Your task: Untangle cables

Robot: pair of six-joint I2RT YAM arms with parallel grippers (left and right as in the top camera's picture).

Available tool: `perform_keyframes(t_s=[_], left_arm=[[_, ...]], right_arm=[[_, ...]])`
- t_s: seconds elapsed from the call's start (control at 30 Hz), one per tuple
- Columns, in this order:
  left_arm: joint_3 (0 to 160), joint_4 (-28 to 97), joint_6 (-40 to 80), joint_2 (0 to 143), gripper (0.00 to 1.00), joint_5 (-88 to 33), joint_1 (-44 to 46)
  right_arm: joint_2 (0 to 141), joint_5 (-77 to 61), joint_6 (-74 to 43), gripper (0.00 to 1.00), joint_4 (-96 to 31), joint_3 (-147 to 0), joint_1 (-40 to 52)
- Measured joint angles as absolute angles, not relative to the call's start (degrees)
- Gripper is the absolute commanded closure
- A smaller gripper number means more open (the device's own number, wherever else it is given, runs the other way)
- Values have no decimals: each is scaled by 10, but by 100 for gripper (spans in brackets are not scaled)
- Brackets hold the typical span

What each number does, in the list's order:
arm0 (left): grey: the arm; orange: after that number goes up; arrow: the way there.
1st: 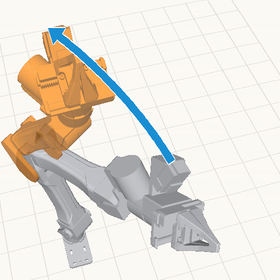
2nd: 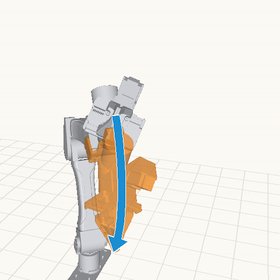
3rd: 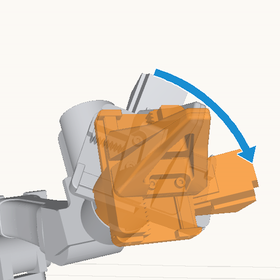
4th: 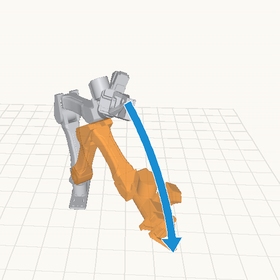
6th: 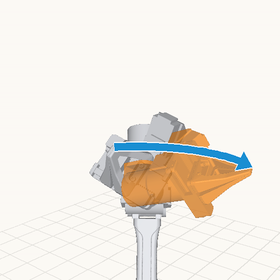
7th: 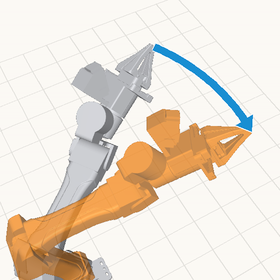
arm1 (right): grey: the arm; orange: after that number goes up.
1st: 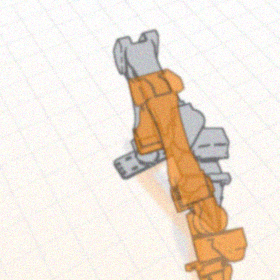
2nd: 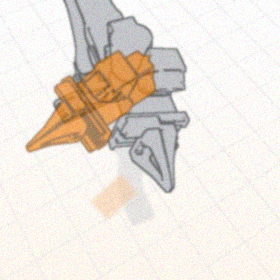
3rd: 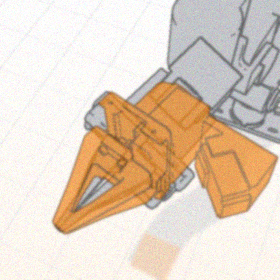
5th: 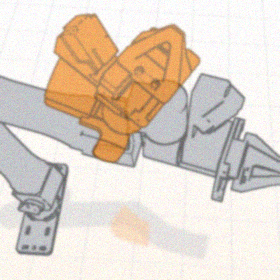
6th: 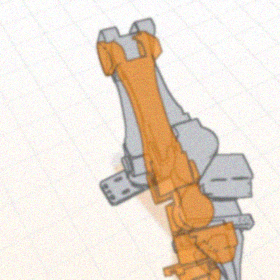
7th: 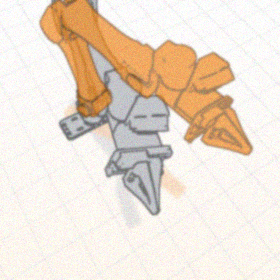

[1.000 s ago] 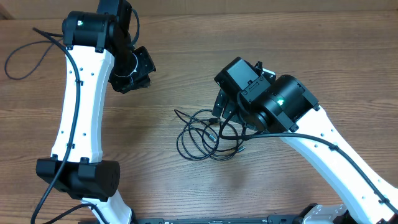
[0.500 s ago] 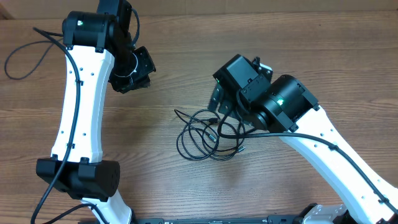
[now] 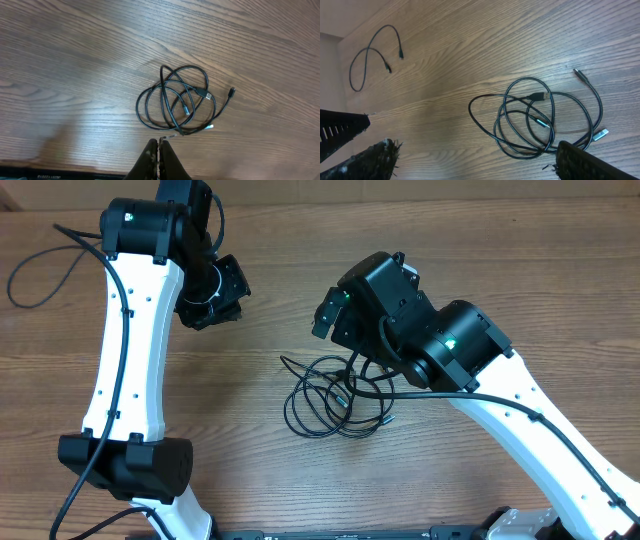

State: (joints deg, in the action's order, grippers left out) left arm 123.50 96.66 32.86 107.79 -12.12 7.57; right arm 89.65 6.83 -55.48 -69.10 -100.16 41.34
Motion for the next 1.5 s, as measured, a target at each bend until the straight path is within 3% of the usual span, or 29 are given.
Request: perform_keyframes(t_s=[0.23, 0.57, 1.23, 1.3, 1.37, 1.47, 1.5], left_arm=[[1235, 967, 330, 1078, 96, -113, 75], [1235, 967, 344, 1078, 96, -79, 47], [1235, 967, 346, 1078, 95, -41, -22], [1235, 966, 346, 1078, 89, -41, -22], [1235, 967, 345, 1078, 72, -40, -22], [1235, 967, 347, 1078, 59, -41, -22], [1235, 967, 345, 1078, 48, -41, -22]], right_arm=[[896, 92, -555, 0, -725, -1002, 408], [896, 93, -555, 0, -759, -999, 330], [907, 20, -554, 0, -611, -839, 335], [907, 11, -554, 0, -591, -821, 335], [908, -1, -554, 0, -562, -802, 335], [915, -27, -554, 0, -520, -771, 335], [919, -32, -554, 0, -514, -765, 335]])
